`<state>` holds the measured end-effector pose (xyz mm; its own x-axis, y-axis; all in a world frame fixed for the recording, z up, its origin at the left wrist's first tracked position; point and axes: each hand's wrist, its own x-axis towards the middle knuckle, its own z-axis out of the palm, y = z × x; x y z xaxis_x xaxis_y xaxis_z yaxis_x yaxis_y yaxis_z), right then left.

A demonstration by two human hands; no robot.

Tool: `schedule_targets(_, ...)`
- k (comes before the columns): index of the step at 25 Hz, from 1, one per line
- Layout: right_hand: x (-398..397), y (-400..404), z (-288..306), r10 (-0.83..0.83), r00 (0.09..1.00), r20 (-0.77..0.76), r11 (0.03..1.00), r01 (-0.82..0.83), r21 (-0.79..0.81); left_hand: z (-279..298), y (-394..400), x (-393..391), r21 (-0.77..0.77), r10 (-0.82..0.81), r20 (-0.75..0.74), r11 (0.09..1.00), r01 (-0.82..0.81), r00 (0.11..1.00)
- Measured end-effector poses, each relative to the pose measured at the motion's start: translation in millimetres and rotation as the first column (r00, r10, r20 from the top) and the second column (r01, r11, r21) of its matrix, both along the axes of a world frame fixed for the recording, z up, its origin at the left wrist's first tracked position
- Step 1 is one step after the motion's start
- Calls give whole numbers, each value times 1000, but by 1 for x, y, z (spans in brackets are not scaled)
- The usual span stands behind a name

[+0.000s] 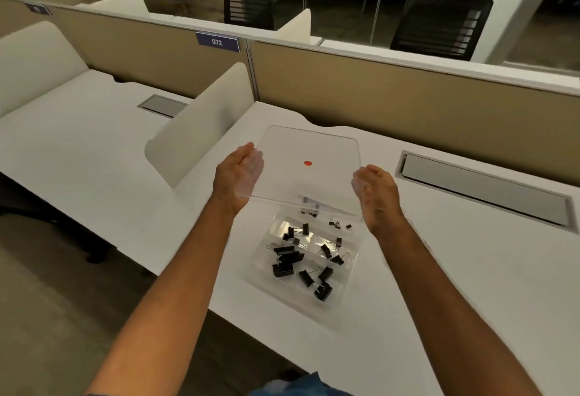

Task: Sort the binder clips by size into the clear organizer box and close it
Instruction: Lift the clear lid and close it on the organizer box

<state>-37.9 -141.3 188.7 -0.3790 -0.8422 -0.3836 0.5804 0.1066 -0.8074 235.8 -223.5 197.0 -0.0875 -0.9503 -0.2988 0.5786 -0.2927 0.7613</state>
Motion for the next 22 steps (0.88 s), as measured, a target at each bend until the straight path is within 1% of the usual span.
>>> schedule_targets(2,-9,27,-26,-13,999,-43,1000,14,27,-18,22,-6,15,-129,104,992,128,986)
schedule_targets(4,-5,53,-49,6,990,-143,996,6,88,-39,41,-8,35,-270,259,962,270,927)
schedule_targets(5,-1,63,-61,17,979,-201,992,8,125,-50,48,-8,52,-330,369,941,335,869)
schedule_targets(6,3,73,-73,17,965,-262,986,27,164,-60,54,-8,77,-375,498,917,391,782)
schedule_targets(8,13,89,-100,21,919,-394,974,70,216,-84,61,-5,123,-382,714,894,431,587)
schedule_targets(9,18,94,-113,31,887,-460,967,90,238,-97,61,-3,136,-374,778,885,445,504)
schedule_targets(10,24,98,-126,56,851,-522,956,104,273,-109,62,0,150,-373,815,875,461,443)
schedule_targets(11,31,102,-137,94,813,-575,944,111,311,-121,63,3,160,-371,836,870,467,404)
schedule_targets(12,40,105,-146,133,778,-614,931,114,346,-133,64,8,168,-371,844,869,466,387)
schedule_targets(14,58,110,-161,153,752,-641,909,146,389,-153,63,17,183,-377,851,865,466,365)
schedule_targets(18,78,105,-175,94,724,-683,899,233,371,-180,55,26,126,-339,871,853,507,354)
schedule_targets(20,78,100,-178,103,690,-717,895,250,369,-181,51,20,96,-287,896,871,482,339)
schedule_targets(22,75,93,-179,99,651,-753,897,270,351,-179,46,11,79,-238,923,887,455,304)
